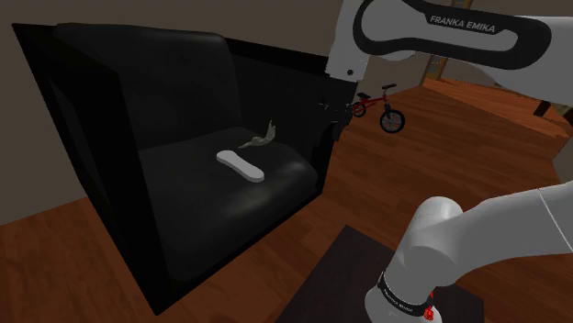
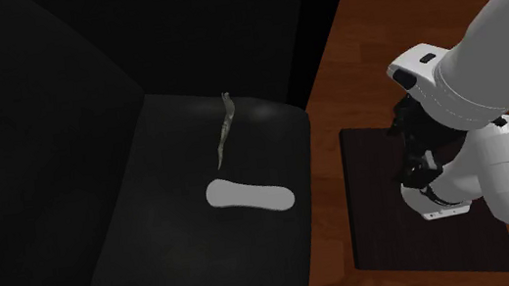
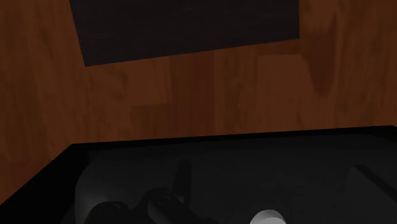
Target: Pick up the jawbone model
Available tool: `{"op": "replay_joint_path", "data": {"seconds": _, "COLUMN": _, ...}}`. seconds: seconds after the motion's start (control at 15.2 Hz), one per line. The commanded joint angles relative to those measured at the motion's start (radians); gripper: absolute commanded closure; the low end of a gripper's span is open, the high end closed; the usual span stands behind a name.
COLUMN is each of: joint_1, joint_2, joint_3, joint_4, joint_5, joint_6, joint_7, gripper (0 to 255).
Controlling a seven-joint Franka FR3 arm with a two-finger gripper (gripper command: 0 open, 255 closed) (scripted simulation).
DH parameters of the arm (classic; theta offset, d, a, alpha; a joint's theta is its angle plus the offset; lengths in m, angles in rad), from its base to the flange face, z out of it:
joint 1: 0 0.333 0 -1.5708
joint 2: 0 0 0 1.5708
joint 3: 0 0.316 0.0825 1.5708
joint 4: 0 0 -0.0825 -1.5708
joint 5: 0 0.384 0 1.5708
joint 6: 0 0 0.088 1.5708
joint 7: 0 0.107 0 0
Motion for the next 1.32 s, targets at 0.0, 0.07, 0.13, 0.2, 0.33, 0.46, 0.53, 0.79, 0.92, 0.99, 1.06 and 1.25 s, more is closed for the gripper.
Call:
{"op": "replay_joint_path", "data": {"seconds": 0.0, "joint_1": 0.000, "joint_2": 0.000, "joint_3": 0.000, "joint_4": 0.000, "joint_5": 0.000, "joint_6": 0.000, "joint_7": 0.000, "gripper": 0}}
{"op": "replay_joint_path", "data": {"seconds": 0.07, "joint_1": -0.009, "joint_2": 0.033, "joint_3": 0.016, "joint_4": 0.012, "joint_5": 0.013, "joint_6": 0.021, "joint_7": 0.048, "gripper": 0}}
{"op": "replay_joint_path", "data": {"seconds": 0.13, "joint_1": -0.020, "joint_2": 0.067, "joint_3": 0.031, "joint_4": 0.026, "joint_5": 0.026, "joint_6": 0.042, "joint_7": 0.095, "gripper": 0}}
{"op": "replay_joint_path", "data": {"seconds": 0.2, "joint_1": -0.030, "joint_2": 0.101, "joint_3": 0.046, "joint_4": 0.041, "joint_5": 0.037, "joint_6": 0.062, "joint_7": 0.142, "gripper": 0}}
{"op": "replay_joint_path", "data": {"seconds": 0.33, "joint_1": -0.050, "joint_2": 0.171, "joint_3": 0.072, "joint_4": 0.075, "joint_5": 0.055, "joint_6": 0.101, "joint_7": 0.235, "gripper": 0}}
{"op": "replay_joint_path", "data": {"seconds": 0.46, "joint_1": -0.069, "joint_2": 0.243, "joint_3": 0.095, "joint_4": 0.114, "joint_5": 0.069, "joint_6": 0.136, "joint_7": 0.326, "gripper": 0}}
{"op": "replay_joint_path", "data": {"seconds": 0.53, "joint_1": -0.079, "joint_2": 0.279, "joint_3": 0.105, "joint_4": 0.135, "joint_5": 0.074, "joint_6": 0.153, "joint_7": 0.371, "gripper": 0}}
{"op": "replay_joint_path", "data": {"seconds": 0.79, "joint_1": -0.114, "joint_2": 0.425, "joint_3": 0.134, "joint_4": 0.229, "joint_5": 0.082, "joint_6": 0.211, "joint_7": 0.550, "gripper": 0}}
{"op": "replay_joint_path", "data": {"seconds": 0.92, "joint_1": -0.129, "joint_2": 0.498, "joint_3": 0.143, "joint_4": 0.280, "joint_5": 0.081, "joint_6": 0.234, "joint_7": 0.637, "gripper": 0}}
{"op": "replay_joint_path", "data": {"seconds": 0.99, "joint_1": -0.137, "joint_2": 0.534, "joint_3": 0.146, "joint_4": 0.307, "joint_5": 0.080, "joint_6": 0.244, "joint_7": 0.679, "gripper": 0}}
{"op": "replay_joint_path", "data": {"seconds": 1.06, "joint_1": -0.143, "joint_2": 0.570, "joint_3": 0.147, "joint_4": 0.334, "joint_5": 0.078, "joint_6": 0.254, "joint_7": 0.722, "gripper": 0}}
{"op": "replay_joint_path", "data": {"seconds": 1.25, "joint_1": -0.161, "joint_2": 0.674, "joint_3": 0.145, "joint_4": 0.419, "joint_5": 0.071, "joint_6": 0.277, "joint_7": 0.845, "gripper": 0}}
